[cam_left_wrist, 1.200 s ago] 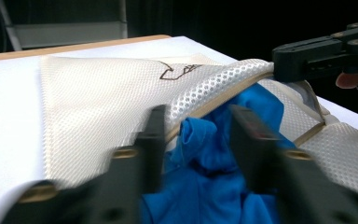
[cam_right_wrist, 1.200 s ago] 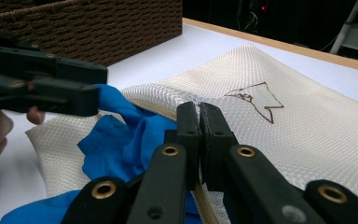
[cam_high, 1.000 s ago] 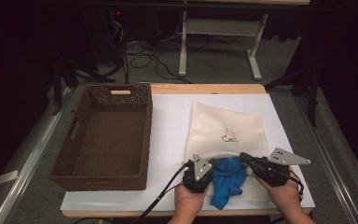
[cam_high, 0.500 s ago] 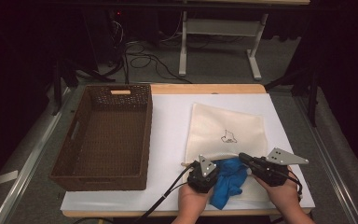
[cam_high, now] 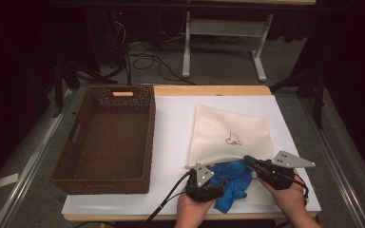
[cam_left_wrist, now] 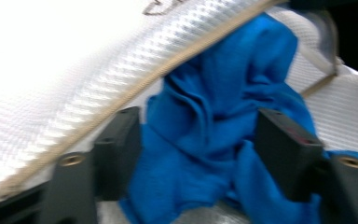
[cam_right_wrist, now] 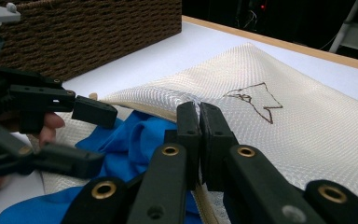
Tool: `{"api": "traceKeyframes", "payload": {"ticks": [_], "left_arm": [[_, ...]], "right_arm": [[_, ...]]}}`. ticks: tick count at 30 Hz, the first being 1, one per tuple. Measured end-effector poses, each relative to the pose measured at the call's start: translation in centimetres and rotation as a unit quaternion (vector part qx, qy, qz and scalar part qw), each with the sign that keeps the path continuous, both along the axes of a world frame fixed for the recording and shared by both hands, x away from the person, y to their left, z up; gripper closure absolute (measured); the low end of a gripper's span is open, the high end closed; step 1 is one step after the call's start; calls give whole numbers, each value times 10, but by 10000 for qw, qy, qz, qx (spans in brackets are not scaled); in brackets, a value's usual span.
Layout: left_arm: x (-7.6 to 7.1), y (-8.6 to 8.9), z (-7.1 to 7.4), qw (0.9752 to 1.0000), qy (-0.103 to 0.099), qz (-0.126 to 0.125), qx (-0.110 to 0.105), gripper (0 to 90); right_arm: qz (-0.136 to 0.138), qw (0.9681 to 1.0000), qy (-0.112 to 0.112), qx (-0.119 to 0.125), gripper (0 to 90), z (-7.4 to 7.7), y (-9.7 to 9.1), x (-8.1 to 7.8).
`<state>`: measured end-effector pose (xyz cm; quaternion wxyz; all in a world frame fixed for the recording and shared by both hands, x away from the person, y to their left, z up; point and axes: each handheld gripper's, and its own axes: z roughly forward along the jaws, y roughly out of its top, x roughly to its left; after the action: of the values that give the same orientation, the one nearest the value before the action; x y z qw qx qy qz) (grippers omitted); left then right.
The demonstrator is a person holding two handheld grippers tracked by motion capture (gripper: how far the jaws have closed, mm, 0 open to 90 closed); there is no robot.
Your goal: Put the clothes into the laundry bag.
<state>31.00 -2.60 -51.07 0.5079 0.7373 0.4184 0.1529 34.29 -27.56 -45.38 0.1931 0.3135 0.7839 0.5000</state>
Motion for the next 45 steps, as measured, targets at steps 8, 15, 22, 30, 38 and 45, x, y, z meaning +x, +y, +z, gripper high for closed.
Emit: {"api": "traceKeyframes", "payload": {"ticks": [8, 15, 22, 30, 38, 45], "left_arm": [[-3, -2, 3, 9998, 97, -189, 14, 146], [-8, -9, 0, 9995, 76, -215, 197, 141], [-6, -17, -7, 9980, 412, -309, 352, 165], [-4, -26, -9, 9947, 564, -377, 768, 381], [-6, -28, -8, 9948, 537, -402, 766, 679], [-4, -20, 1, 9979, 423, -167, 451, 743]], "right_arm": [[-27, 10000, 4, -14, 887, 0, 0, -2], [-9, 10000, -29, -39, 887, 0, 1, -2], [9, 10000, -50, -56, 887, 1, 1, -3], [-1, 10000, -35, -77, 886, 0, 1, -2], [-11, 10000, 0, -63, 886, -1, 0, -3], [1, 10000, -5, -60, 887, -2, 1, -3]]}}
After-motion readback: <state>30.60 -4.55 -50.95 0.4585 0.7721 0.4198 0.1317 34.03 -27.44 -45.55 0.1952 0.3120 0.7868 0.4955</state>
